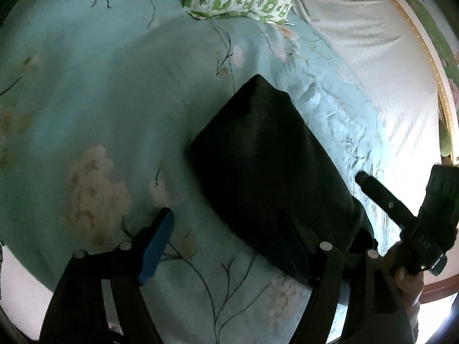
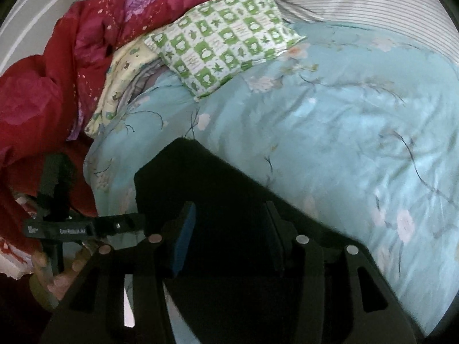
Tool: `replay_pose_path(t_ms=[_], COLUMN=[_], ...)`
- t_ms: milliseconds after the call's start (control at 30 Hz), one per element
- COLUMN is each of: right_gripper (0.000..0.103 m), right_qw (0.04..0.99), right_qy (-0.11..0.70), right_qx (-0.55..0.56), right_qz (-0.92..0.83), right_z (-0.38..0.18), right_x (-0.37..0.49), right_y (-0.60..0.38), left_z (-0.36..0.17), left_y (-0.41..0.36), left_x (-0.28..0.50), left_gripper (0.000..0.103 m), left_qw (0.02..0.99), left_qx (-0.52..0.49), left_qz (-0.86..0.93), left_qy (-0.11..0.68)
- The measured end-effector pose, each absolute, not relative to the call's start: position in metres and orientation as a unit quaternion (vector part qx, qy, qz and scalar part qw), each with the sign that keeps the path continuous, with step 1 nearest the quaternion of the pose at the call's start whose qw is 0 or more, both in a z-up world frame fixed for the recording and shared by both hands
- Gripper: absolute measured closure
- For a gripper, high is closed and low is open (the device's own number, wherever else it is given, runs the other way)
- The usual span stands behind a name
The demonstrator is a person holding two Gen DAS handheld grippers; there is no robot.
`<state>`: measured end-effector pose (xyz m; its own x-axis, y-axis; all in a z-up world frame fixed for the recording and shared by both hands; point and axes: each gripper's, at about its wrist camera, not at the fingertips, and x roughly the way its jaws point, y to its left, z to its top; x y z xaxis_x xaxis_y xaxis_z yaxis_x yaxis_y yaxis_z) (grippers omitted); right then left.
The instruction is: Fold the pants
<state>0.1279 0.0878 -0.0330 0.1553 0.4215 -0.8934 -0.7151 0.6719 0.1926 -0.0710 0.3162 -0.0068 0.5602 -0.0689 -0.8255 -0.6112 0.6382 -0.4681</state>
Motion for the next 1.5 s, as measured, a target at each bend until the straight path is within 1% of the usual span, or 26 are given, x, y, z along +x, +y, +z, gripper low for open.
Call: replay_pose_path(t_ms=[300, 400, 567, 667, 700, 733, 767, 800, 833, 867, 933, 1033, 1300, 1500], right_gripper=[0.049, 0.049, 0.049, 0.049, 0.049, 0.049, 0.056, 0.061, 0.068, 0.073, 0.077, 0.079, 0.081, 0.081], right_qw=[0.698, 0.683, 0.658, 0.637, 0.633, 0.632, 0.629, 0.624, 0.624, 0.627, 0.630, 0.639, 0.683, 0.724], right_qy=[0.546, 0.554, 0.571, 0.582, 0.582, 0.581, 0.583, 0.588, 0.589, 0.587, 0.581, 0.570, 0.525, 0.478], right_qx=[-0.196, -0.211, -0.208, -0.212, -0.218, -0.224, -0.224, -0.218, -0.213, -0.214, -0.214, -0.205, -0.144, -0.091], right_qz=[0.420, 0.427, 0.445, 0.460, 0.461, 0.461, 0.463, 0.466, 0.467, 0.467, 0.470, 0.474, 0.487, 0.489], right_z=[-0.067, -0.079, -0.095, -0.105, -0.107, -0.109, -0.110, -0.111, -0.111, -0.110, -0.105, -0.092, -0.037, 0.014], right_x=[0.150, 0.157, 0.170, 0.171, 0.170, 0.169, 0.168, 0.168, 0.168, 0.167, 0.164, 0.161, 0.155, 0.140], right_y=[0.140, 0.152, 0.169, 0.177, 0.179, 0.180, 0.181, 0.180, 0.179, 0.178, 0.177, 0.173, 0.143, 0.098], left_z=[-0.012, -0.013, -0.015, -0.014, -0.014, -0.014, -0.015, -0.015, -0.014, -0.013, -0.008, 0.004, 0.056, 0.097], left_y=[0.319, 0.317, 0.320, 0.319, 0.318, 0.318, 0.318, 0.318, 0.317, 0.316, 0.314, 0.308, 0.274, 0.230], left_x=[-0.057, -0.053, -0.052, -0.048, -0.048, -0.048, -0.047, -0.046, -0.045, -0.045, -0.045, -0.045, -0.044, -0.029], left_gripper=[0.022, 0.022, 0.025, 0.037, 0.045, 0.050, 0.051, 0.057, 0.066, 0.070, 0.078, 0.081, 0.082, 0.082], left_qw=[0.793, 0.796, 0.801, 0.805, 0.806, 0.806, 0.806, 0.808, 0.809, 0.811, 0.814, 0.822, 0.858, 0.888], left_qx=[-0.391, -0.383, -0.392, -0.373, -0.368, -0.367, -0.366, -0.364, -0.363, -0.363, -0.363, -0.360, -0.328, -0.285], left_qz=[0.187, 0.196, 0.197, 0.209, 0.214, 0.219, 0.220, 0.219, 0.217, 0.211, 0.208, 0.198, 0.153, 0.094], left_qy=[0.427, 0.425, 0.408, 0.411, 0.410, 0.410, 0.409, 0.409, 0.408, 0.408, 0.404, 0.394, 0.365, 0.349])
